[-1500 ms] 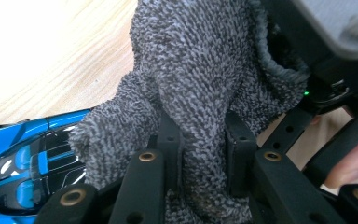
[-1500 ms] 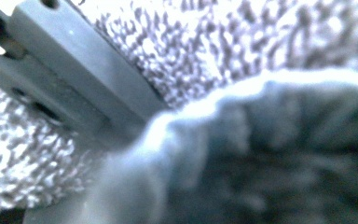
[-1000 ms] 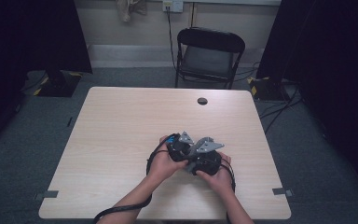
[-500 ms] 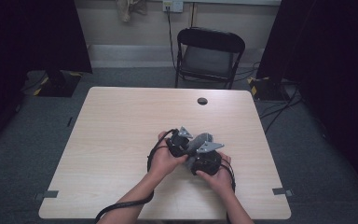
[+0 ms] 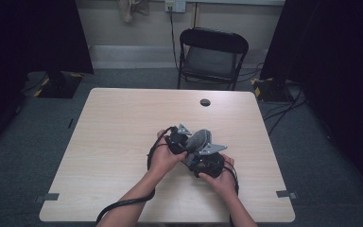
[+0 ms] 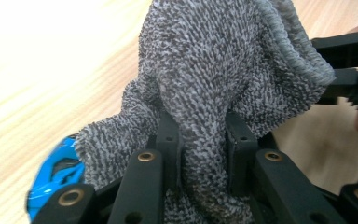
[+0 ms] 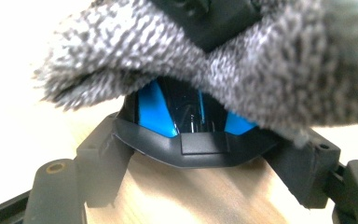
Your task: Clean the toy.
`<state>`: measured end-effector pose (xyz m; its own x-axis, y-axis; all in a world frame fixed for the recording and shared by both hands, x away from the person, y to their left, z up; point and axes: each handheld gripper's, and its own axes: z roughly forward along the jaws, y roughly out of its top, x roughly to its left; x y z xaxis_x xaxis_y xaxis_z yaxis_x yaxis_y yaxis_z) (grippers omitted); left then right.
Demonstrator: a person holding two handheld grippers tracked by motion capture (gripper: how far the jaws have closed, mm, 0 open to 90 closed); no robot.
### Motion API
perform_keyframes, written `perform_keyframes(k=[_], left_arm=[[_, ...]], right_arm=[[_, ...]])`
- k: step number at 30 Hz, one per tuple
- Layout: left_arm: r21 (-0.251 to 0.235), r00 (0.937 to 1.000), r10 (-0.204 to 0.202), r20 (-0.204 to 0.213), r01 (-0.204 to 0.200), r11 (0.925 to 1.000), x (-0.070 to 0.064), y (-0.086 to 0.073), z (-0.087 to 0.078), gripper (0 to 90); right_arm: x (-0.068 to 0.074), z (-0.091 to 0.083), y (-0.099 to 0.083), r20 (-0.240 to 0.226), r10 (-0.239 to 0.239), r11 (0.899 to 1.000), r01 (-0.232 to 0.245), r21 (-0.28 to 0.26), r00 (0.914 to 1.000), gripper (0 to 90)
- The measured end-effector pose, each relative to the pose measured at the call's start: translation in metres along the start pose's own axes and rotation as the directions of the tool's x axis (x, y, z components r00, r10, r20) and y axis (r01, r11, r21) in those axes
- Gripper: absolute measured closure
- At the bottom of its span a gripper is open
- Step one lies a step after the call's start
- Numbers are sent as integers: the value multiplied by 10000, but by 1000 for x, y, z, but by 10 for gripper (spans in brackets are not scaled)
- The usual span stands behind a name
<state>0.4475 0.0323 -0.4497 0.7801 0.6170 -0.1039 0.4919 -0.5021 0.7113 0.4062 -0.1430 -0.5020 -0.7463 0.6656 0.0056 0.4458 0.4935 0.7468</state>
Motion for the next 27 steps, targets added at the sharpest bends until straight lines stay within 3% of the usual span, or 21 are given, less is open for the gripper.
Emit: perform_keyframes(k=[27], left_arm=[[-194,9962,-627,-613,616,9979,33,-7,-1,718]], right_arm=[[0,0,0,0,-4,10000,4,0,10000,256]])
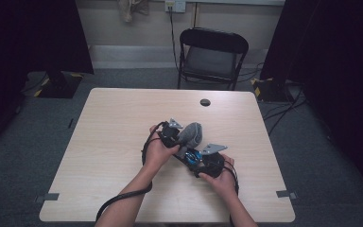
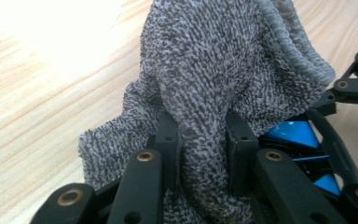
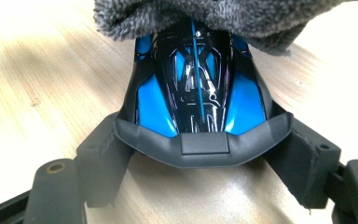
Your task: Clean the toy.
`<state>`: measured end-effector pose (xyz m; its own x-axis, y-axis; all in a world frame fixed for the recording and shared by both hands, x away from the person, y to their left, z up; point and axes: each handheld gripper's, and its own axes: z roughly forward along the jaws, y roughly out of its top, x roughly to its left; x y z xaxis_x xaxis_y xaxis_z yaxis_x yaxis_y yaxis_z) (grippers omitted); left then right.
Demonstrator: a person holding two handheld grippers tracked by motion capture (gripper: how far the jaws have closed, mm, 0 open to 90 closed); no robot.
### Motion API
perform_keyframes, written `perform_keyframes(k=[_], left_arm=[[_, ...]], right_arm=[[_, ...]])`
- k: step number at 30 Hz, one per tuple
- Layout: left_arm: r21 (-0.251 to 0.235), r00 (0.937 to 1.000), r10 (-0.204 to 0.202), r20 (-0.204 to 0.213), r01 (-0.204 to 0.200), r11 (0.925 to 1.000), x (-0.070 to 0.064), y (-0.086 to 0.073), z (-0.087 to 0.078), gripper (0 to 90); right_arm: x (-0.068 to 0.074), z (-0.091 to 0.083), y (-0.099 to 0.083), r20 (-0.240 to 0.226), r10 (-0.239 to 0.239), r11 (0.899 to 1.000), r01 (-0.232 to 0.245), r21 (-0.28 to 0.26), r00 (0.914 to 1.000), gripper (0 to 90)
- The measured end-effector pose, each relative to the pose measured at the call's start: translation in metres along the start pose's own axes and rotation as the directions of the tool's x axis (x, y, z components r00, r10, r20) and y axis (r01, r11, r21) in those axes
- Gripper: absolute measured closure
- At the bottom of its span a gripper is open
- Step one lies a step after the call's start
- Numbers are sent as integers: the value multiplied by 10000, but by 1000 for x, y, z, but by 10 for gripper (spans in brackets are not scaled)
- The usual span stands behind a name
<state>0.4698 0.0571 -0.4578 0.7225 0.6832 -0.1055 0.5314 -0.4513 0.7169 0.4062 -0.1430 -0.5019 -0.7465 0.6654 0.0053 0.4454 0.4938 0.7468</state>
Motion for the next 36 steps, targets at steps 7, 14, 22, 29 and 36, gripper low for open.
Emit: perform_keyframes(k=[7,14,22,29,36], left_arm=[[-111,9999,-69,-145,67,9999,7,-4,0,716],[-126,9993,-75,-356,70,9999,14,-8,-1,713],[-37,9980,-96,-621,94,9999,22,-11,-3,711],[-24,9965,-496,-674,495,9988,35,-16,-6,708],[57,9947,-675,-770,682,9977,43,-20,-8,706]], right_arm=[[0,0,0,0,2,10000,-2,-1,10000,255],[0,0,0,1,0,10000,0,0,10000,256],[0,0,0,1,-1,10000,1,-1,10000,256],[0,0,0,4,13,10000,-13,-6,10000,255],[0,0,0,6,7,10000,-7,-9,10000,255]])
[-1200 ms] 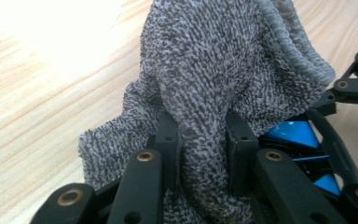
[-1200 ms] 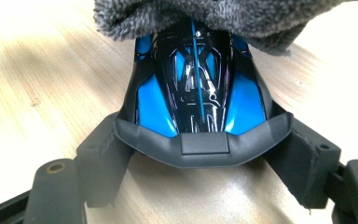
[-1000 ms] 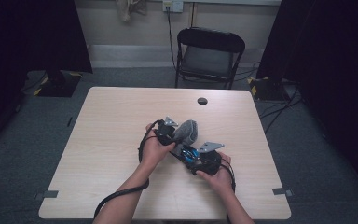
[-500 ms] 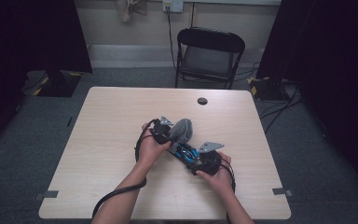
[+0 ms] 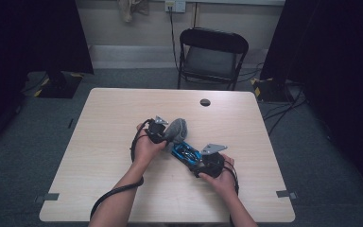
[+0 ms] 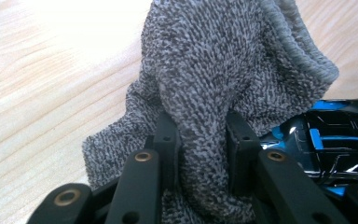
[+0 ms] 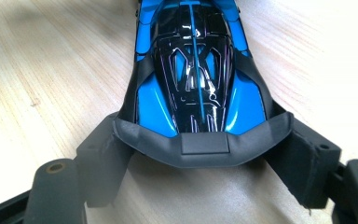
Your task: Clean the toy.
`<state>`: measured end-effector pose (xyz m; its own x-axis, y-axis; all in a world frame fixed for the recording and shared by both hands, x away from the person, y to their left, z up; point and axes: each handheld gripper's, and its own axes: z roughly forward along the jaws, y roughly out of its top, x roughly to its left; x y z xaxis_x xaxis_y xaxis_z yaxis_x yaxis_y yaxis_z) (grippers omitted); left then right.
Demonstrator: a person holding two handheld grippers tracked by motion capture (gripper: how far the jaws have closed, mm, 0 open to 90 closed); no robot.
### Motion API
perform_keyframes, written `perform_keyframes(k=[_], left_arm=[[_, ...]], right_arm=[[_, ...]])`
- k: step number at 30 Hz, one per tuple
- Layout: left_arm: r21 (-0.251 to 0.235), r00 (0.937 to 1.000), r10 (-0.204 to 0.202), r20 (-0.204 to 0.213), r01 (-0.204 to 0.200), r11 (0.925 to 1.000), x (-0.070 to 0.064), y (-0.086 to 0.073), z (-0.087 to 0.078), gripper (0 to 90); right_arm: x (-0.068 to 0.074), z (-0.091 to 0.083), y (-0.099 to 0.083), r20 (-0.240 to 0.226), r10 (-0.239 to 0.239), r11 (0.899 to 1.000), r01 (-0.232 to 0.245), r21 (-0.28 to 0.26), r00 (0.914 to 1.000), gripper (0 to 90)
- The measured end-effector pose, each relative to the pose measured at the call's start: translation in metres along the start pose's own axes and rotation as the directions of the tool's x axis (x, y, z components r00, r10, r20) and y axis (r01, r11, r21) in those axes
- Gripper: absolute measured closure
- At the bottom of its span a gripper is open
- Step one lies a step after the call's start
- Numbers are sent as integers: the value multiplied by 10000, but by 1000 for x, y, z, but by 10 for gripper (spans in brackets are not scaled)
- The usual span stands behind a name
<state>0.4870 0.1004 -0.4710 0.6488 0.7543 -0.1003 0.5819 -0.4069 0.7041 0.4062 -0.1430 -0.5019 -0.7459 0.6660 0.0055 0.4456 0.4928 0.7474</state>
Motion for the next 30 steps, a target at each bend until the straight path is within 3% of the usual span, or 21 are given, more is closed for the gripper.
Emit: perform_keyframes(k=[6,9,11,16,17,24,30], left_arm=[[64,9998,-111,-138,112,9999,5,-1,0,707],[389,9993,125,-348,-111,9992,9,-2,0,707],[348,9994,-120,-332,131,9993,12,-4,0,707],[378,9987,-91,-498,110,9992,13,-6,-3,707],[331,9985,-213,-499,230,9992,14,-7,-6,708],[263,9995,-36,-313,44,9996,15,-14,-26,710],[273,9993,-221,-314,230,9994,20,-35,-48,709]], right_arm=[[0,0,0,-1,3,10000,-3,2,10000,256],[0,0,0,-1,-1,10000,1,1,10000,255],[0,0,0,-1,0,10000,0,1,10000,256],[0,0,0,-1,1,10000,-1,4,10000,256],[0,0,0,-2,1,10000,-1,3,10000,255],[0,0,0,2,-3,10000,3,4,10000,255],[0,0,0,1,8,10000,-8,9,10000,254]])
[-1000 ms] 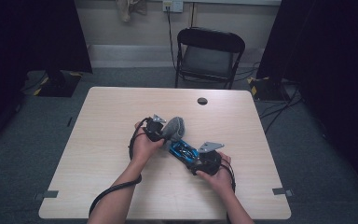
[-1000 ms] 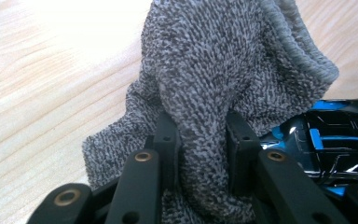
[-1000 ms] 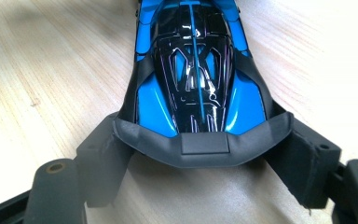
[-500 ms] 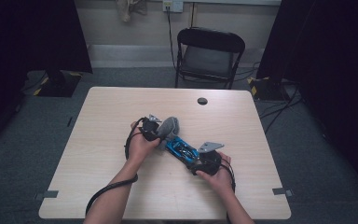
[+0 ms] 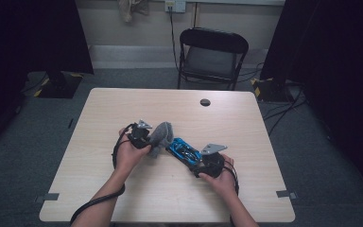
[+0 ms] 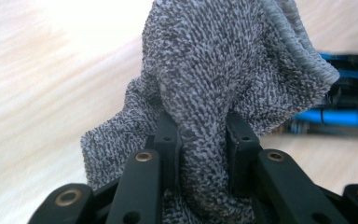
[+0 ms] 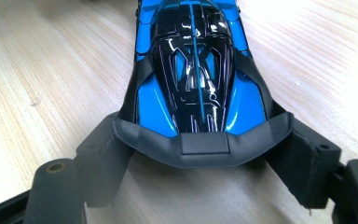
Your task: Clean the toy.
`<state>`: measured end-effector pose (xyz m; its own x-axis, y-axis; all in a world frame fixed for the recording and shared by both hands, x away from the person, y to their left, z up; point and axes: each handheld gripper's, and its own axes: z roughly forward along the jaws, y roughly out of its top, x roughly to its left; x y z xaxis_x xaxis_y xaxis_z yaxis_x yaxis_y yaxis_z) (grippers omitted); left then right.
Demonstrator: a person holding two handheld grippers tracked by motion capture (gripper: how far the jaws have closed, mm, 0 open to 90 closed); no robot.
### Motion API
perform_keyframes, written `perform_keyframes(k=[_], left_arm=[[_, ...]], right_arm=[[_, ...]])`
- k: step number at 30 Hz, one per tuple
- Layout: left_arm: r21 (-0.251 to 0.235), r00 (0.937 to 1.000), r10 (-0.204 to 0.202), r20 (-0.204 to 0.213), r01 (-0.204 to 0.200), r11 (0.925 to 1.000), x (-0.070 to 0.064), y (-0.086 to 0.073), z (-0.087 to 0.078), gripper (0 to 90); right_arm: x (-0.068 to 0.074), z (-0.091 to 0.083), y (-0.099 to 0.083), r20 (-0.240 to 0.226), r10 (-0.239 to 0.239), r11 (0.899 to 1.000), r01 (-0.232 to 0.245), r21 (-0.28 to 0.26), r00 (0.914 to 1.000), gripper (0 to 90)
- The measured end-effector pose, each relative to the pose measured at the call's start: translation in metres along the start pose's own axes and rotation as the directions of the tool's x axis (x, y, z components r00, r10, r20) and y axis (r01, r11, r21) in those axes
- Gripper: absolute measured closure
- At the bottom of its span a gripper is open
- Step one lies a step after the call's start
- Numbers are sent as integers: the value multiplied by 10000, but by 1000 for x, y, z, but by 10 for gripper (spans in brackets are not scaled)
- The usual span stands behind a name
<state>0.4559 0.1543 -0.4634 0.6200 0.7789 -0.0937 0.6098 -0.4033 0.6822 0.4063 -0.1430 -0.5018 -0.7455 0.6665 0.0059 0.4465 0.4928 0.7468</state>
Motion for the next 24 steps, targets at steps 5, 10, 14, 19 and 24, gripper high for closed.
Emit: perform_keyframes(k=[5,10,14,19,24], left_arm=[[206,10000,-24,65,23,9998,1,-22,-14,709],[319,9995,204,238,-212,9993,0,-39,-24,704],[160,9990,283,359,-289,9995,-3,-46,-24,697],[-26,9987,415,291,-414,9991,-5,-49,-22,693],[-167,9985,422,343,-416,9990,-4,-52,-22,690]], right_arm=[[0,0,0,-6,-5,10000,5,13,10000,254],[0,0,0,-19,-20,10000,20,19,10000,253],[0,0,0,-24,-14,10000,14,22,10000,253],[-1,0,1,-15,-10,10000,10,25,10000,250],[-2,0,1,-131,-31,10000,31,19,9999,245]])
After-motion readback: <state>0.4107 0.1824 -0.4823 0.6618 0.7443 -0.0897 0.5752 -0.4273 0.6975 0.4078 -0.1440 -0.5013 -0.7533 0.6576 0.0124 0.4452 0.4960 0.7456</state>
